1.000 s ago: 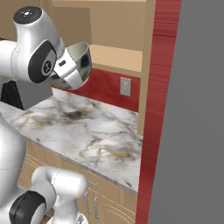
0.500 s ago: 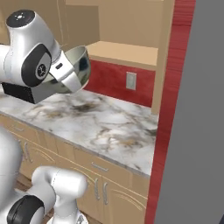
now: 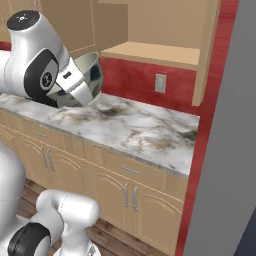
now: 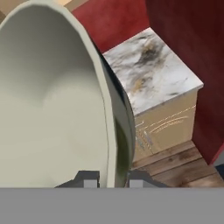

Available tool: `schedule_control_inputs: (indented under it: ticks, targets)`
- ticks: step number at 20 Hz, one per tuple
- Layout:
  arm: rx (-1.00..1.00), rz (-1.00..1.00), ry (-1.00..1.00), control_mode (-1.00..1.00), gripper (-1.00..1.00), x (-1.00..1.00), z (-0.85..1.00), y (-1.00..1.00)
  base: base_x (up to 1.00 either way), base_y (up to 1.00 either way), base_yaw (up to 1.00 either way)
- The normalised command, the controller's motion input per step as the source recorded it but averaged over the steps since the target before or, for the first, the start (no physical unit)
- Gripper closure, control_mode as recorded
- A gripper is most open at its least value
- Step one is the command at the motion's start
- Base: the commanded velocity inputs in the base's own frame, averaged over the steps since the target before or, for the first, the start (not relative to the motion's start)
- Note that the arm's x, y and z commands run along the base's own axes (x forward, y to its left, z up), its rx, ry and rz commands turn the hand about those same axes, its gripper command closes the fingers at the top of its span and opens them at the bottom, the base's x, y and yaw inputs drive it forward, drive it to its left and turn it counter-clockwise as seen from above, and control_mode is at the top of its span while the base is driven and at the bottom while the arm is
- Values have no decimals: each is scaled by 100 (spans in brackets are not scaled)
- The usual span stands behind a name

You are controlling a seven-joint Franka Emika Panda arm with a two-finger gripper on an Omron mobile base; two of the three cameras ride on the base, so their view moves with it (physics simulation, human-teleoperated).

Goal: Move the bowls from the cabinet to the plates on the dining table.

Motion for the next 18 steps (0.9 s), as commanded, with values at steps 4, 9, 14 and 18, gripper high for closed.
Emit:
schedule_control_inputs:
  ticks: [4,9,14,18]
  targets:
    - [0,0,0,100,100,0,0,0,-61,35,-1]
    - [0,0,0,100,100,0,0,0,-58,42,-3]
    - [0,0,0,100,100,0,0,0,-56,45,-2]
    - [0,0,0,100,100,0,0,0,-53,48,-2]
